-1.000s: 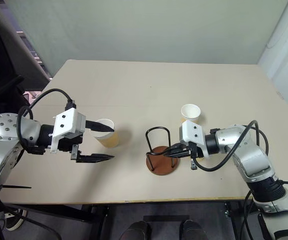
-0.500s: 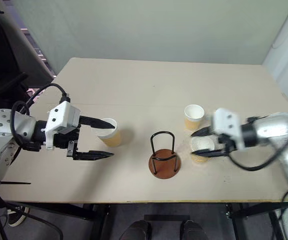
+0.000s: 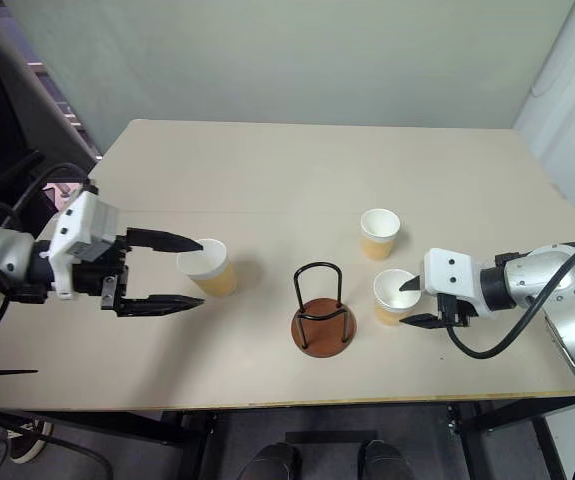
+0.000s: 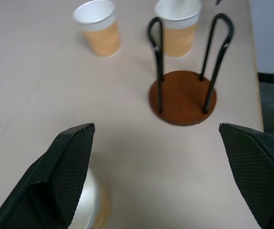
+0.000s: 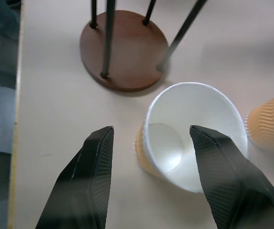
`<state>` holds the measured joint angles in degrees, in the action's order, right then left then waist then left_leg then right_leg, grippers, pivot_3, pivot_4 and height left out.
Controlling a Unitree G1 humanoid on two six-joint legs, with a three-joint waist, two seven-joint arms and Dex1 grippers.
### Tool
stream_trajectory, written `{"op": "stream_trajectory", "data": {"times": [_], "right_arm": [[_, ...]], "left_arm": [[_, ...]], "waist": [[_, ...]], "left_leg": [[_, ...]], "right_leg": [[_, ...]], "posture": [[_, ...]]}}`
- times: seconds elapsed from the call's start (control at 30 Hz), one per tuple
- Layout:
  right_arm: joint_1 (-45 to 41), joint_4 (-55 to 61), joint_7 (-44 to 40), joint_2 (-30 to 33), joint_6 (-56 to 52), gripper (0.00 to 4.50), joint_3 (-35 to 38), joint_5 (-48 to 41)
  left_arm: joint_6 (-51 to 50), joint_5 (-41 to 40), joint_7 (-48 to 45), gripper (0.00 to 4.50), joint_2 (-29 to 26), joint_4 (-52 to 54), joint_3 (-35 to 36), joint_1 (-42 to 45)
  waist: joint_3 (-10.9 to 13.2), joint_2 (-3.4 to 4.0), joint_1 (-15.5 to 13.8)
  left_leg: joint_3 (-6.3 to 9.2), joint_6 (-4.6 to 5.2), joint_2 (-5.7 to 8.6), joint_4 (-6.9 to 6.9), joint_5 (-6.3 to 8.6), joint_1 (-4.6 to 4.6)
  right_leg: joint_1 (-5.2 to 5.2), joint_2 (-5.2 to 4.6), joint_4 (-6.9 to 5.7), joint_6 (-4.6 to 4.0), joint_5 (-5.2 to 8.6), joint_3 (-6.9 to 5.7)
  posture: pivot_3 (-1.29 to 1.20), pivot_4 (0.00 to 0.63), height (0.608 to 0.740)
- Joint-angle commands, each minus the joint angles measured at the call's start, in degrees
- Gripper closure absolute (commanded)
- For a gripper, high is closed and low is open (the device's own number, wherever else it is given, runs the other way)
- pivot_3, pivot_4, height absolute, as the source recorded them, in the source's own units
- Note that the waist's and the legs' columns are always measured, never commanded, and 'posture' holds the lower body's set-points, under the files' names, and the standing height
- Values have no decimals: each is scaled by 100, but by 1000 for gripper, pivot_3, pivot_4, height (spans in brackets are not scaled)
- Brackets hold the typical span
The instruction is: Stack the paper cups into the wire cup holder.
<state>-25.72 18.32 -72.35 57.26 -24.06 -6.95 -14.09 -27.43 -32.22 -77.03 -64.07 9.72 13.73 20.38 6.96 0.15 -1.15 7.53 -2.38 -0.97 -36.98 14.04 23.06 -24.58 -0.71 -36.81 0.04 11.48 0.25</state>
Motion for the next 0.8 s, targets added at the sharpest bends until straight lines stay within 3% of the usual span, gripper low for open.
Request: {"op": "stream_trajectory", "data": {"times": [0.03,0.1,0.2,0.37,0.57,0.7,0.8], "right_arm": [[-136,-45,56,-78,205,1913,-209,247],[-186,-213,122,-178,388,1913,-454,540],[-279,-593,200,-325,697,2520,-694,887],[-362,-651,13,-270,783,4375,-489,735],[-540,-190,-375,62,370,4450,224,-64],[-1142,3,-630,357,-193,4450,891,-966],[-1686,49,-480,63,-709,4450,912,-1546]], "left_arm": [[-38,-105,64,0,-63,214,276,-117],[-68,-143,114,0,-36,279,287,-113],[-121,-222,154,0,-93,201,473,-59],[-217,-400,-71,0,-260,84,858,-260],[-204,-499,-583,0,-520,-251,1326,-565],[-254,-721,-737,0,-580,-612,1392,-212],[-202,-689,-763,0,-457,-696,1243,-236]], "waist": [[0,0,-1],[0,-1,-14],[0,-2,-29],[0,-1,-22],[1,-1,-20],[1,-1,-27],[-4,-9,-22]], "left_leg": [[0,1,0,0,1,-1],[0,2,-1,0,2,1],[2,2,-1,-4,2,1],[2,0,-2,-3,3,0],[1,-2,-2,-1,7,5],[-1,-6,-1,-1,5,12],[3,-9,-2,0,3,7]], "right_leg": [[0,0,-1,0,1,0],[0,0,-1,0,1,0],[0,-1,-3,0,-1,0],[-2,0,-6,-3,-2,-1],[-5,0,-4,-7,2,0],[-12,2,-6,-48,26,0],[-7,5,-8,-66,37,0]], "posture": [[0,150,740],[0,150,740],[0,150,740],[0,150,740],[0,150,740],[0,150,740],[0,150,740]]}}
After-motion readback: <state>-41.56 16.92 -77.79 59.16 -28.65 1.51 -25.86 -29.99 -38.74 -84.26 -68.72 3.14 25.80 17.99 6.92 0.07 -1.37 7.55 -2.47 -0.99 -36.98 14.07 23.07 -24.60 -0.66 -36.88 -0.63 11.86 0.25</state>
